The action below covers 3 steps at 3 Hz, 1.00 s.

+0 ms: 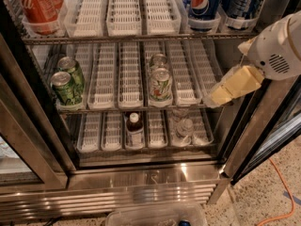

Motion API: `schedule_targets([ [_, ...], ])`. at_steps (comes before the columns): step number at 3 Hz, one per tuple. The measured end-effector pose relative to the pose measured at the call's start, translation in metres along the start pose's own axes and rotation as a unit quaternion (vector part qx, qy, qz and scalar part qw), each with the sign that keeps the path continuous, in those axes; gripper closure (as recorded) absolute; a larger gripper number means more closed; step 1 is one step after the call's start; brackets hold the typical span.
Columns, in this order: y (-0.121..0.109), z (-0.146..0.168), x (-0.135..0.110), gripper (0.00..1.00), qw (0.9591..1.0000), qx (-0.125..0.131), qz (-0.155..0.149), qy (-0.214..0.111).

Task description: Pick pepsi can from top shelf of fridge

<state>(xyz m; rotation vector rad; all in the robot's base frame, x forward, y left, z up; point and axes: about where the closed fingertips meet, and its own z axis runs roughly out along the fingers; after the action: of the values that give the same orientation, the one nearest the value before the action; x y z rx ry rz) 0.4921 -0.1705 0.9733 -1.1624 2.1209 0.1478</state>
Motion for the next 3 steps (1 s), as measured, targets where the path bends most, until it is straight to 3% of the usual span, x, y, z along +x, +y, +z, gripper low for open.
schedule_targets([
  [1,-0.001,0.0,-0.002,0.0,1.0,0.004,0.0,-0.003],
  [2,-0.004,0.0,0.0,0.0,0.9997,0.009,0.021,-0.011],
  [3,-0.003,0.014,-0.004,0.0,0.996,0.026,0.079,-0.031],
])
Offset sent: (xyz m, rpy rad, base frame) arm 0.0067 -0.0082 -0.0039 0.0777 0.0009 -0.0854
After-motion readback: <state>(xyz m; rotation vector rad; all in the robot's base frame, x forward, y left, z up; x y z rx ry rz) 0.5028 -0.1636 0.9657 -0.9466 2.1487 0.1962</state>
